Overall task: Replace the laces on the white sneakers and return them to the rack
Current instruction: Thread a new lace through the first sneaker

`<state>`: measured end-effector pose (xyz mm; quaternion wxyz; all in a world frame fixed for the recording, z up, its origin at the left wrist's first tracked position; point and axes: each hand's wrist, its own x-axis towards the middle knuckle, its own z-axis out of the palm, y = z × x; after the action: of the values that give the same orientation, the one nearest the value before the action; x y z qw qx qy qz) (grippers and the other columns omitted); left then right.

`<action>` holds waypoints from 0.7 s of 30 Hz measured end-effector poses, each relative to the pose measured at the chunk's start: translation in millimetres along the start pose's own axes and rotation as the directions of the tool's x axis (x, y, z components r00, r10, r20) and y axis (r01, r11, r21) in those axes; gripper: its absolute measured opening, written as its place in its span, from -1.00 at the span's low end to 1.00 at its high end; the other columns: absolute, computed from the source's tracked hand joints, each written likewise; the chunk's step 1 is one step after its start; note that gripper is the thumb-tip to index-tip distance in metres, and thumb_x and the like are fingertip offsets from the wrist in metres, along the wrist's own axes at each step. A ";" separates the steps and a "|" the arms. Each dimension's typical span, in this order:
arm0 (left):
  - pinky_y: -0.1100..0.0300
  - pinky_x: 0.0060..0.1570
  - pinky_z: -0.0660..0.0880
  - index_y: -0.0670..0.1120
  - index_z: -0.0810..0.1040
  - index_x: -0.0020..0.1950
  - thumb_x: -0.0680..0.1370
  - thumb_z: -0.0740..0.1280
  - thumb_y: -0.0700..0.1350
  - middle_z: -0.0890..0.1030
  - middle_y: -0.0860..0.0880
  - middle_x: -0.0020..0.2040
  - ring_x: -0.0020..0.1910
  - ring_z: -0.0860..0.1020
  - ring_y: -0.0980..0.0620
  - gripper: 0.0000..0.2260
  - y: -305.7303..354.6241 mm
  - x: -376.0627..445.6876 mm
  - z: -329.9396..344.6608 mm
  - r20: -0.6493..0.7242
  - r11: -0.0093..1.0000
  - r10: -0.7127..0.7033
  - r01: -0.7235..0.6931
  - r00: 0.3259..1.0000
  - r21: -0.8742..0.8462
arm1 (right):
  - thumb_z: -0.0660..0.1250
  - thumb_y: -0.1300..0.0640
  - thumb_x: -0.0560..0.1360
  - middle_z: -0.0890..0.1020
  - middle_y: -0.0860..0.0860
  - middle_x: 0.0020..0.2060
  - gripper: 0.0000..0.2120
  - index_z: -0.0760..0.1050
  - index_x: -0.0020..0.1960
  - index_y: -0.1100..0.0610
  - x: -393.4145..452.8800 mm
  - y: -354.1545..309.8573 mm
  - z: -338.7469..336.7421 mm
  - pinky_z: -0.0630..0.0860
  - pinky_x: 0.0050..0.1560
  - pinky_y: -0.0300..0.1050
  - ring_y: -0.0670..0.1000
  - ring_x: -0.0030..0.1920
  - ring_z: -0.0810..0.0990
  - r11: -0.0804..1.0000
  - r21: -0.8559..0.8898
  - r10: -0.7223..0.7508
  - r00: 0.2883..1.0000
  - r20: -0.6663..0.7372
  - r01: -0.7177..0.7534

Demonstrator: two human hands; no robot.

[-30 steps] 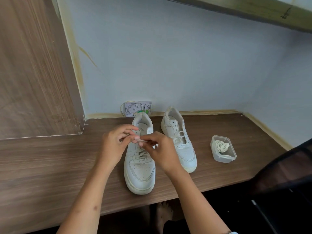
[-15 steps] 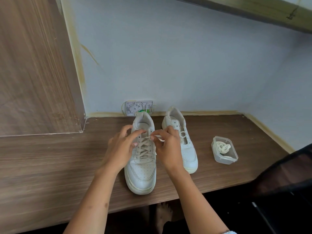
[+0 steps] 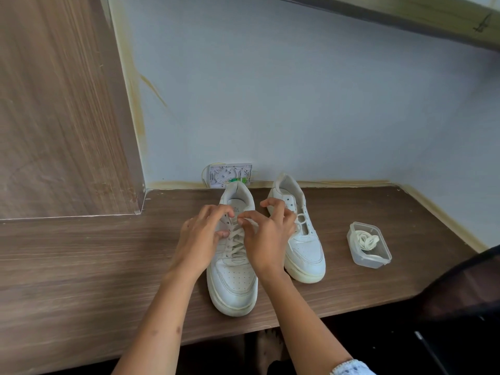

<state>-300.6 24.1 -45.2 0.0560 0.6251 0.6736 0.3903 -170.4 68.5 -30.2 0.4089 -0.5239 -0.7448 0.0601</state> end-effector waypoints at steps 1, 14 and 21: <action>-0.04 0.14 0.41 0.19 0.39 0.11 0.49 0.44 -0.19 0.47 0.17 0.11 -0.03 0.53 0.05 -0.62 0.4 -0.3 -0.3 -0.002 1.000 -0.002 0.002 1.000 -0.008 | 0.49 0.12 0.43 0.40 -0.05 0.18 -0.87 0.68 -0.11 -0.11 -0.3 -1.7 1.0 0.12 0.16 -0.08 0.04 0.19 0.22 1.000 0.009 0.022 1.000 0.021 -0.022; -0.02 0.11 0.45 0.19 0.43 0.21 0.45 0.48 -0.18 0.54 0.16 0.10 -0.01 0.49 0.15 -0.55 -4.7 2.1 -3.3 -0.022 0.992 -0.029 0.026 0.999 -0.123 | 0.41 -0.02 0.51 0.33 -0.12 0.20 -0.89 0.66 0.02 -0.10 15.5 -9.1 -8.7 0.14 0.39 0.02 0.03 0.29 0.18 0.882 0.216 0.288 0.841 0.458 -0.420; 0.13 -0.11 0.53 0.01 0.65 -0.08 0.43 0.49 -0.17 0.62 0.15 -0.11 -0.16 0.59 0.12 -0.88 -1.1 6.1 -2.2 -0.127 0.996 -0.048 0.039 0.991 -0.074 | 0.39 0.13 0.51 0.46 -0.02 0.13 -0.76 0.53 0.17 0.00 -29.0 -12.9 -33.1 0.39 0.20 -0.05 0.05 0.13 0.37 0.997 -0.059 -0.039 0.965 0.259 0.056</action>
<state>-304.0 28.6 -41.9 0.0435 0.5815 0.6749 0.4523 -154.3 27.5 -17.5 0.2927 -0.5067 -0.8055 0.0932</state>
